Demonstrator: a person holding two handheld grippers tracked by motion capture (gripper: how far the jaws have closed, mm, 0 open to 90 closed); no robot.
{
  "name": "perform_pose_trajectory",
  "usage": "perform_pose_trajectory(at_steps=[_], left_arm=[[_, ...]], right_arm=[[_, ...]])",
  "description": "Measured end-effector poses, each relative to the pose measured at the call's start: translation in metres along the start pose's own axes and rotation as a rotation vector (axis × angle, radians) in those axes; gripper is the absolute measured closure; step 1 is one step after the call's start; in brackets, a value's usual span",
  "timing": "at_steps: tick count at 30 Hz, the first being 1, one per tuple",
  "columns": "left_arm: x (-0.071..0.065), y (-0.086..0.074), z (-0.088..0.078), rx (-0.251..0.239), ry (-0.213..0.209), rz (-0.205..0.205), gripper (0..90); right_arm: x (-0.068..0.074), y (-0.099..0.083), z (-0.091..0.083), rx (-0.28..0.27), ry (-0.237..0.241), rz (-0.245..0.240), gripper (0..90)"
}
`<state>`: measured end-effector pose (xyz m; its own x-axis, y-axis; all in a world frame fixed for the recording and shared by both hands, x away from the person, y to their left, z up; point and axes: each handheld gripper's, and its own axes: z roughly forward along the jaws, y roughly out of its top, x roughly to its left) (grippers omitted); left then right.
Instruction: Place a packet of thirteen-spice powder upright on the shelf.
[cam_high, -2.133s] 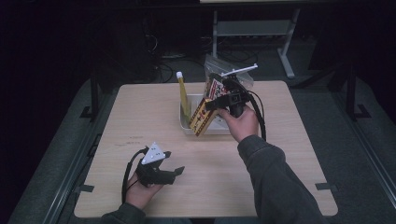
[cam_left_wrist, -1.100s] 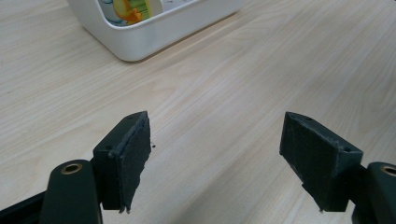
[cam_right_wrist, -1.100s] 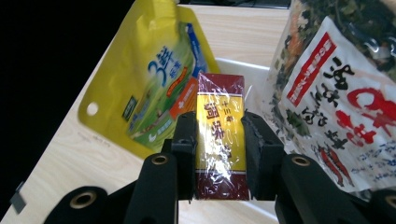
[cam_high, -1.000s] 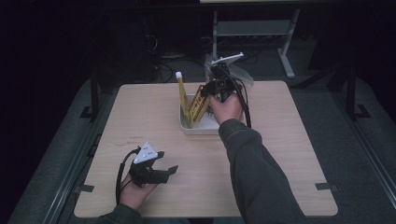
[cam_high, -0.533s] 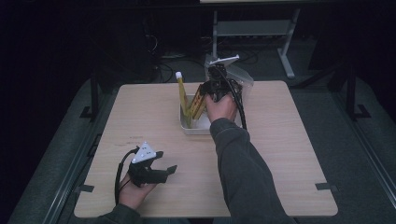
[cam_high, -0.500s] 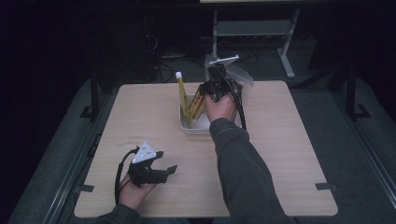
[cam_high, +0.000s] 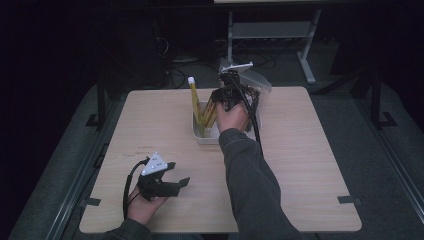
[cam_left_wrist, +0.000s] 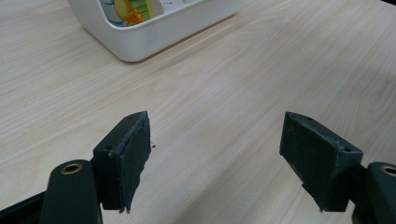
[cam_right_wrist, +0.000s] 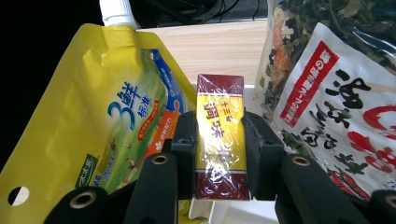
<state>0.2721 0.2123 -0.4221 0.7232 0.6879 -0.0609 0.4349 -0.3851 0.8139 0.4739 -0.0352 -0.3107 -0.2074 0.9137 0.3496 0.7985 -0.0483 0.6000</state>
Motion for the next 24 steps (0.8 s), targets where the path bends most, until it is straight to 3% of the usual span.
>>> perform_pose_trajectory(at_steps=[15, 24], left_arm=[[-0.003, 0.001, 0.001, -0.002, -0.006, 0.006, 23.9], [-0.004, 0.001, 0.003, 0.001, -0.009, 0.008, 24.0]], right_arm=[[0.003, -0.01, -0.003, -0.023, -0.008, 0.042, 67.9], [-0.005, -0.019, -0.002, -0.017, 0.006, 0.057, 66.9]])
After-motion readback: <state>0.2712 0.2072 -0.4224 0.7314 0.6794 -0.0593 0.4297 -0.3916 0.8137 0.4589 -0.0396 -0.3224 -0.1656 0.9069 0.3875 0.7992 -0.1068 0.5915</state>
